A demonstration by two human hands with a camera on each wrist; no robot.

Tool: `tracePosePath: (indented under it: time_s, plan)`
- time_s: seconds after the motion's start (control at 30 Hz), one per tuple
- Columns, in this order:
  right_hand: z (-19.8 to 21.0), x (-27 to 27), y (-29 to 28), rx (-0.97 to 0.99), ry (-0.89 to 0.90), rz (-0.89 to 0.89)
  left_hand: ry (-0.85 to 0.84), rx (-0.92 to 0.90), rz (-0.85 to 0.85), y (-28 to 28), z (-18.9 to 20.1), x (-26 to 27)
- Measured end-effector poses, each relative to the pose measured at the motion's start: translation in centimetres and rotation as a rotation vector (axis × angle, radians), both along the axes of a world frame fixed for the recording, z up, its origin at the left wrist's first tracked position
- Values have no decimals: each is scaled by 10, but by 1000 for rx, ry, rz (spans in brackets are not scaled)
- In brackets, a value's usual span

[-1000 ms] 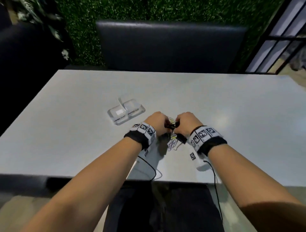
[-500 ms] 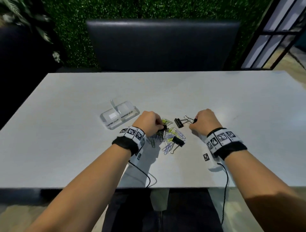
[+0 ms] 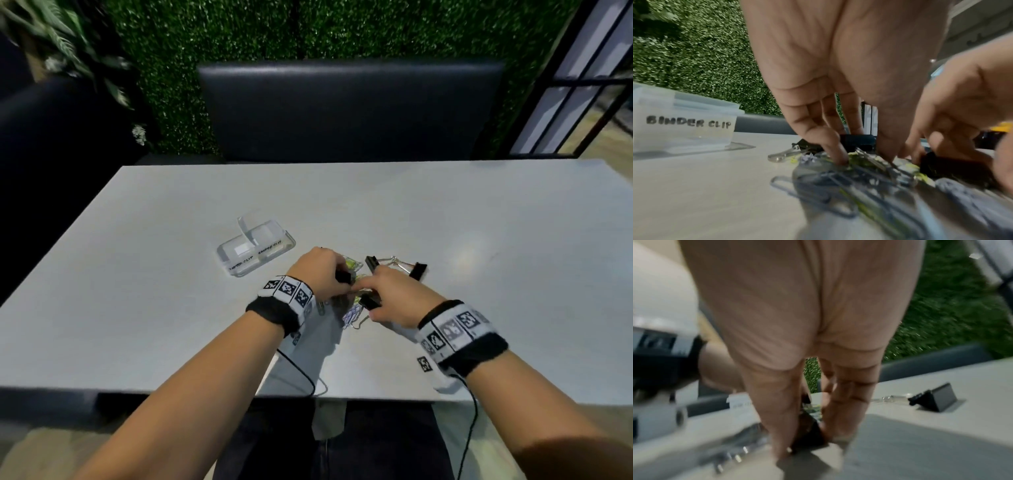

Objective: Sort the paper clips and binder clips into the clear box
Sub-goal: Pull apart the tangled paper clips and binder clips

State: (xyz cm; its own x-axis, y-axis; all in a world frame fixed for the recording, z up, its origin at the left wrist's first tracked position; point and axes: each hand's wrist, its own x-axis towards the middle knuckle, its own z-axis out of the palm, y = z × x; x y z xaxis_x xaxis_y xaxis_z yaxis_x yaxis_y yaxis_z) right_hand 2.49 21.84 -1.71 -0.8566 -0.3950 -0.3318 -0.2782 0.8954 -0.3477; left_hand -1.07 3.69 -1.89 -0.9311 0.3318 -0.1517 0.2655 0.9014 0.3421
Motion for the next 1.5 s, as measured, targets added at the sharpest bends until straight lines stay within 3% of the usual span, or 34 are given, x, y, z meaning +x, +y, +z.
tracePosePath:
  time_s: [0.1, 0.27, 0.43, 0.53, 0.73, 0.8, 0.9, 1.03, 1.2, 1.5]
  plan:
    - [-1, 1, -4, 65, 28, 11, 17, 53, 18, -5, 8, 1]
    - [1, 3, 0, 0, 79, -55, 71, 188, 155, -48, 28, 10]
    - [10, 4, 46, 0, 182, -301, 75, -22, 283, -107, 15, 30]
    - [7, 3, 65, 70, 112, -410, 18, -112, 313, -115, 1, 34]
    - [7, 1, 65, 72, 157, -440, 161, -134, 263, -93, 3, 31]
    - [10, -2, 52, -26, 187, -421, 137, -53, 182, -72, 10, 29]
    - [12, -5, 20, -134, 81, -388, 46, -58, 41, -31, 12, 19]
    - [1, -18, -10, 24, 78, -337, 35, -118, -23, -1, 5, 3]
    - [-14, -24, -16, 102, 110, -318, -13, -105, -24, 6, -6, 2]
    - [-23, -27, -11, 38, 95, -392, -70, 168, 73, -5, -10, 1]
